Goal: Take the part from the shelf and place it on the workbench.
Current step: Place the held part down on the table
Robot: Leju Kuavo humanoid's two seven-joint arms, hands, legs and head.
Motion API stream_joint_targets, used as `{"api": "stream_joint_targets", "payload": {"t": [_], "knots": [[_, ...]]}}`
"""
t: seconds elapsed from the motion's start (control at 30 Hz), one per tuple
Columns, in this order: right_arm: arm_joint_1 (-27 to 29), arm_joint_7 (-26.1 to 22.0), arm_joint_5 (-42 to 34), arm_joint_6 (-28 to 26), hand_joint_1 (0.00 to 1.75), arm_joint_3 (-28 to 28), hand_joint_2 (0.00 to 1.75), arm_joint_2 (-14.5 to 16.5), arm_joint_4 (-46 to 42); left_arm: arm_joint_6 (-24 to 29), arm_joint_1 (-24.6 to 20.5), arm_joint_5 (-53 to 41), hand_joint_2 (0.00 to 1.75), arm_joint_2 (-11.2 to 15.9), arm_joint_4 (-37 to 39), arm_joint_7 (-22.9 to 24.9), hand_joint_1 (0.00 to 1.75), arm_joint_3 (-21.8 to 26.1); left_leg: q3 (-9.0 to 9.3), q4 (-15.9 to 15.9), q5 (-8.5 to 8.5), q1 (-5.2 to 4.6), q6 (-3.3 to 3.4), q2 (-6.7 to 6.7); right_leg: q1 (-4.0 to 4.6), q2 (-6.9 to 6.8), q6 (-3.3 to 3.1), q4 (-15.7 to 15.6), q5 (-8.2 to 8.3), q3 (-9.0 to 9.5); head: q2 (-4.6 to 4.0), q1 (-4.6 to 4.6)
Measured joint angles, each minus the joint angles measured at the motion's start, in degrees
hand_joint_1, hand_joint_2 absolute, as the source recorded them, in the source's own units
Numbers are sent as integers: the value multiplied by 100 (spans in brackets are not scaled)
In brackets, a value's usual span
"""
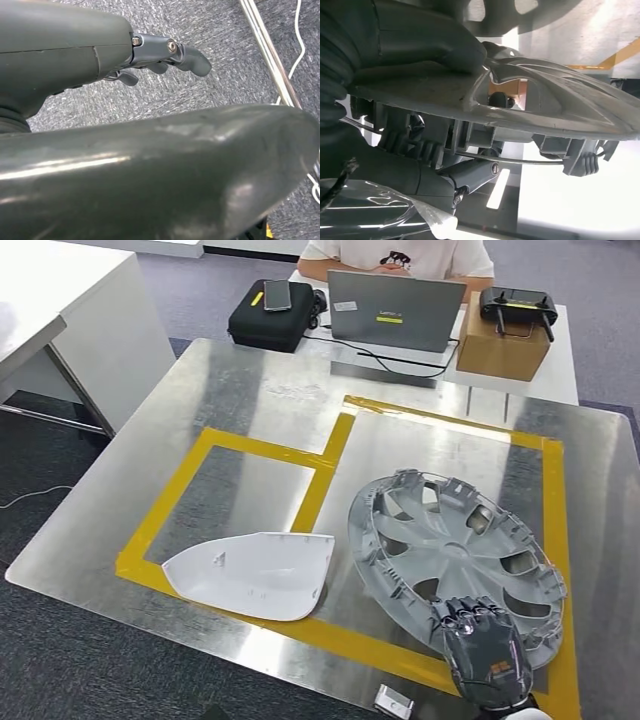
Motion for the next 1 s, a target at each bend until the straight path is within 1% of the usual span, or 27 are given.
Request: {"api": "stream_joint_targets", "payload": {"t": [0.1, 0.17, 0.2, 0.23, 0.27, 0.33, 0.37, 0.4, 0.43, 0.47, 0.5, 0.53, 0.57, 0.6, 0.63, 0.67, 0.7, 0.77, 0.8, 0.83, 0.87, 0.93, 0.97, 1.0], "knots": [[86, -4, 1, -66, 175, -87, 175, 98, -3, 1, 2, -25, 0, 10, 0, 3, 0, 1, -6, 10, -5, -9, 27, 1, -7, 3, 24, -14, 14, 6, 0, -2], [131, 39, 1, -79, 175, -120, 175, 122, -18, 5, 0, -51, 0, 10, 0, 4, 0, 1, 19, -62, 38, 3, 72, 19, -6, 16, 62, -41, 23, 6, 0, 0], [153, 65, 1, -87, 175, -131, 175, 126, -29, 10, -1, -62, 0, 8, 0, 4, 0, 1, 44, -124, 73, 19, 100, 39, -4, 21, 78, -10, -18, -17, 0, 4], [169, 89, 1, -95, 175, -139, 175, 127, -39, 17, -3, -69, 0, 6, 0, 6, 0, 1, 64, -185, 106, 36, 126, 62, -1, 25, 91, 124, -122, -86, 0, 10], [179, 116, 1, -101, 175, -144, 175, 128, -44, 23, -4, -81, 0, 2, 0, 8, 0, 1, 75, -222, 129, 50, 141, 84, -5, 25, 101, 387, -287, -213, 0, 15], [178, 212, 0, -110, 175, -138, 175, 128, -45, 27, -4, -111, 0, -5, 0, 14, 0, 1, 63, -229, 135, 47, 156, 109, -6, 27, 137, 1123, -647, -543, 0, 16], [167, 301, -1, -109, 175, -124, 175, 121, -43, 26, -4, -128, 0, -10, 0, 20, 0, 1, 56, -224, 135, 46, 154, 119, -9, 25, 155, 1386, -729, -656, 0, 14], [148, 400, -1, -108, 175, -103, 175, 108, -41, 25, -4, -139, 0, -14, 0, 25, 0, 1, 53, -218, 133, 48, 150, 129, -12, 23, 171, 1482, -720, -690, 0, 13], [120, 502, -2, -106, 175, -75, 175, 88, -39, 25, -4, -147, 0, -18, 0, 31, 0, 1, 51, -208, 130, 53, 141, 135, -18, 19, 182, 1397, -629, -634, 0, 14], [88, 595, -2, -104, 175, -44, 175, 64, -37, 25, -5, -156, 0, -22, 0, 36, 0, 1, 50, -194, 124, 62, 128, 138, -25, 13, 191, 1170, -487, -506, 0, 14], [56, 662, -2, -104, 175, -11, 175, 40, -37, 25, -6, -164, 0, -26, 0, 40, 0, 1, 49, -171, 112, 74, 104, 139, -35, -4, 203, 826, -323, -312, 0, 15], [17, 724, -2, -103, 175, 25, 175, 19, -35, 25, -6, -172, 0, -26, 0, 45, 0, 1, 45, -140, 96, 76, 69, 137, -34, -27, 211, 487, -232, -123, 0, 19], [-21, 781, -1, -104, 175, 65, 175, -5, -35, 25, -6, -180, 0, -26, 0, 51, 0, 1, 34, -97, 75, 72, 30, 136, -33, -35, 184, 215, -167, 29, 0, 19], [-63, 833, -1, -105, 175, 112, 175, -29, -34, 26, -7, -190, 0, -24, 0, 56, 0, 1, 21, -58, 58, 61, -8, 135, -34, -37, 145, 33, -139, 136, 0, 16], [-104, 882, 0, -106, 175, 165, 175, -52, -34, 26, -6, -199, 0, -19, 0, 61, 0, 1, 7, -32, 48, 46, -21, 134, -28, -29, 100, -13, -160, 164, 0, 13], [-134, 926, 1, -107, 175, 218, 175, -77, -35, 27, -5, -213, 0, -16, 0, 66, 0, 1, -3, -16, 51, 40, 5, 134, -30, -12, 57, -16, -140, 171, 0, 6], [-161, 961, 2, -107, 175, 272, 175, -98, -34, 27, -5, -226, 0, -13, 0, 69, 0, 0, -7, -16, 61, 36, 63, 133, -28, -9, 44, -15, -133, 174, 0, 3], [-212, 1015, 3, -106, 175, 364, 175, -138, -34, 26, -9, -244, 0, -10, 0, 73, 0, -1, -6, -20, 86, 37, 205, 131, -9, -3, 28, -14, -127, 172, 0, 2], [-237, 1032, 3, -105, 175, 401, 175, -155, -34, 25, -11, -248, 0, -10, 0, 73, 0, -2, -4, -22, 93, 39, 245, 130, 2, -1, 13, -13, -127, 171, 0, 2], [-258, 1044, 3, -105, 175, 432, 175, -171, -34, 25, -12, -248, 0, -10, 0, 73, 0, -2, -3, -27, 101, 43, 259, 130, 13, -1, -8, -13, -129, 169, 0, 3], [-273, 1050, 3, -105, 175, 457, 175, -185, -34, 25, -11, -249, 0, -10, 0, 73, 0, -2, -3, -32, 106, 47, 256, 130, 23, -1, -27, -11, -131, 167, 0, 3], [-295, 1067, 3, -105, 175, 496, 175, -208, -34, 25, -11, -251, 0, -12, 0, 73, 0, -2, -4, -45, 116, 59, 221, 130, 41, -2, -56, -9, -134, 163, 0, 3], [-305, 1079, 3, -106, 175, 511, 175, -218, -34, 25, -11, -255, 0, -14, 0, 73, 0, -2, -5, -50, 120, 66, 180, 130, 47, -2, -60, -7, -134, 159, 0, 4], [-315, 1092, 3, -106, 175, 525, 175, -228, -34, 24, -11, -260, 0, -18, 0, 73, 0, -2, -5, -57, 121, 74, 119, 130, 52, -2, -65, -4, -136, 155, 0, 4]]}}
